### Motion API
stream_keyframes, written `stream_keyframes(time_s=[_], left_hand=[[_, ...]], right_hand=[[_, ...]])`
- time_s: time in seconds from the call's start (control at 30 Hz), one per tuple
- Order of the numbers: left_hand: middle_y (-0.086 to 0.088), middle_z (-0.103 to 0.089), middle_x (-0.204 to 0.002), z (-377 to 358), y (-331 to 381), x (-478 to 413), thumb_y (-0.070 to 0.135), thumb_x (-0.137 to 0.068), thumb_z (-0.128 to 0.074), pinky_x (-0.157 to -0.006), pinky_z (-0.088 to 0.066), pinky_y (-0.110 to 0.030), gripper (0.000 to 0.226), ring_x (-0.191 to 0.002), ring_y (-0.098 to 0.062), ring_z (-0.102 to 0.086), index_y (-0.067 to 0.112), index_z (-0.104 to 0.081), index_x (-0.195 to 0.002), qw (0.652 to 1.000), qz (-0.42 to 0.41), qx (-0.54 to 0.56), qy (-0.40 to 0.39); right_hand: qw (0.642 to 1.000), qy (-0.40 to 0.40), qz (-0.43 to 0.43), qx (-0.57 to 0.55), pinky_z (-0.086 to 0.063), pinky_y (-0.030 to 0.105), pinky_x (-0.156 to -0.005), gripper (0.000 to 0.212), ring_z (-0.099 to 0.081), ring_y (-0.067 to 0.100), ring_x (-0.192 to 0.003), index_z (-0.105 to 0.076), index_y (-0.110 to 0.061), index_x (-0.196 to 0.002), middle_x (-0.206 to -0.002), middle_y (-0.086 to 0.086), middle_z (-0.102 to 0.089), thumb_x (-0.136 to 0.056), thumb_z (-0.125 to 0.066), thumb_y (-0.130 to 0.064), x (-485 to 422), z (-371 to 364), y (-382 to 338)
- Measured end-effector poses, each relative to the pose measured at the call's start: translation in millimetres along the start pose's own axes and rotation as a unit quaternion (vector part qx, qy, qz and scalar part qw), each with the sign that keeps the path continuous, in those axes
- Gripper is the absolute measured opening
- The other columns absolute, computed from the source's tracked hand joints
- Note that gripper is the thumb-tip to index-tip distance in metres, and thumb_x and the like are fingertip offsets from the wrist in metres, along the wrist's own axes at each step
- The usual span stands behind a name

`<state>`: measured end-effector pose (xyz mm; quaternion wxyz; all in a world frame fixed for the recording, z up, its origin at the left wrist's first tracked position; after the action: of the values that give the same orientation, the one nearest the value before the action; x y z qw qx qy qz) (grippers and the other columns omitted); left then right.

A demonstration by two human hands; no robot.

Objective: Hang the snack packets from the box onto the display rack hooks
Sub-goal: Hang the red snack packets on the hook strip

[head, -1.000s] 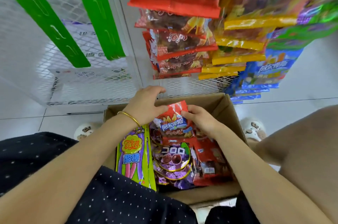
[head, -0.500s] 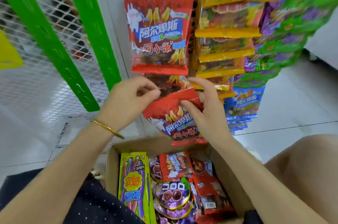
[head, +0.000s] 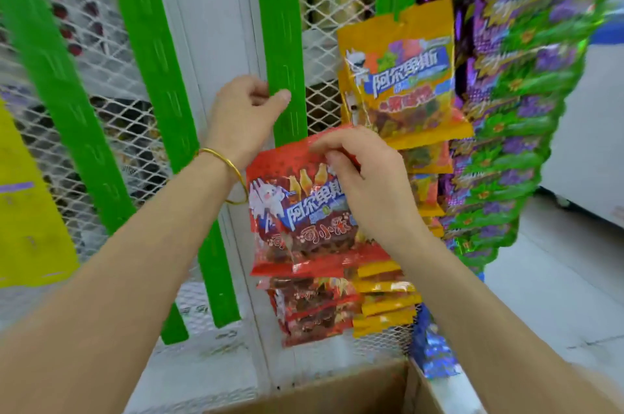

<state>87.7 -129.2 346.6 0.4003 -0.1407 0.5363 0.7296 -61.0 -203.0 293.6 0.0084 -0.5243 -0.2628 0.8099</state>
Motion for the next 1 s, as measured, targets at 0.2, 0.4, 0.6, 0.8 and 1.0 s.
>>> stream_keyframes(time_s=[0.2, 0.4, 0.6, 0.8, 1.0], left_hand=[[-0.013, -0.049, -0.069, 1, 9, -8, 0.034, -0.083, -0.066, -0.061, -0.038, -0.028, 0.030, -0.063, -0.016, -0.046, 0.006, -0.060, -0.076, 0.998, 0.049, -0.006, -0.048], [-0.018, -0.058, -0.073, 1, 8, -7, 0.039, -0.083, -0.064, -0.065, -0.044, -0.032, 0.046, -0.066, -0.020, -0.054, -0.007, -0.064, -0.087, 0.996, 0.072, -0.009, -0.059], [-0.015, -0.060, -0.071, 0, 5, -6, 0.043, -0.084, -0.062, -0.063, -0.046, -0.028, 0.049, -0.059, -0.019, -0.056, -0.006, -0.064, -0.084, 0.994, 0.085, -0.008, -0.069], [-0.011, -0.064, -0.079, -2, -1, 8, 0.043, -0.088, -0.056, -0.063, -0.046, -0.023, 0.043, -0.070, -0.017, -0.058, 0.002, -0.065, -0.088, 0.994, 0.075, -0.012, -0.077], [0.003, -0.059, -0.109, 19, -5, 44, 0.022, -0.088, -0.061, -0.089, -0.044, -0.015, 0.032, -0.096, -0.006, -0.055, 0.014, -0.056, -0.118, 0.996, -0.046, -0.041, 0.059]], right_hand=[[0.999, 0.018, -0.037, 0.030, -0.044, 0.032, -0.083, 0.023, -0.054, 0.017, -0.096, -0.059, -0.010, -0.107, -0.104, 0.004, -0.059, -0.091, -0.046, 0.000, -31, -21, 2], [0.995, 0.035, -0.043, 0.078, -0.046, 0.044, -0.077, 0.030, -0.055, 0.028, -0.093, -0.056, -0.010, -0.112, -0.109, 0.008, -0.053, -0.088, -0.048, 0.005, -38, -29, -1], [0.994, 0.003, -0.071, 0.087, -0.046, 0.039, -0.079, 0.031, -0.054, 0.024, -0.095, -0.050, -0.013, -0.117, -0.112, 0.005, -0.051, -0.090, -0.046, 0.002, -30, -33, 5], [0.993, -0.029, -0.086, 0.069, -0.047, 0.041, -0.080, 0.026, -0.054, 0.024, -0.095, -0.048, -0.013, -0.117, -0.113, 0.006, -0.051, -0.093, -0.048, -0.005, -12, -34, 9], [0.992, -0.013, -0.068, 0.105, -0.050, 0.028, -0.078, 0.030, -0.057, 0.013, -0.093, -0.046, -0.010, -0.123, -0.118, -0.002, -0.045, -0.093, -0.048, -0.005, 4, -25, 0]])
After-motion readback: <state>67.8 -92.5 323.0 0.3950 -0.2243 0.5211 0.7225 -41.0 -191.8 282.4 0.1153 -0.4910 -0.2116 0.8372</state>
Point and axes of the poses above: each hand's wrist, its own x-axis away from the middle knuckle, its own z-axis out of the back of the hand, y = z × x, the point moved 6 cm from there along -x, towards the middle knuckle
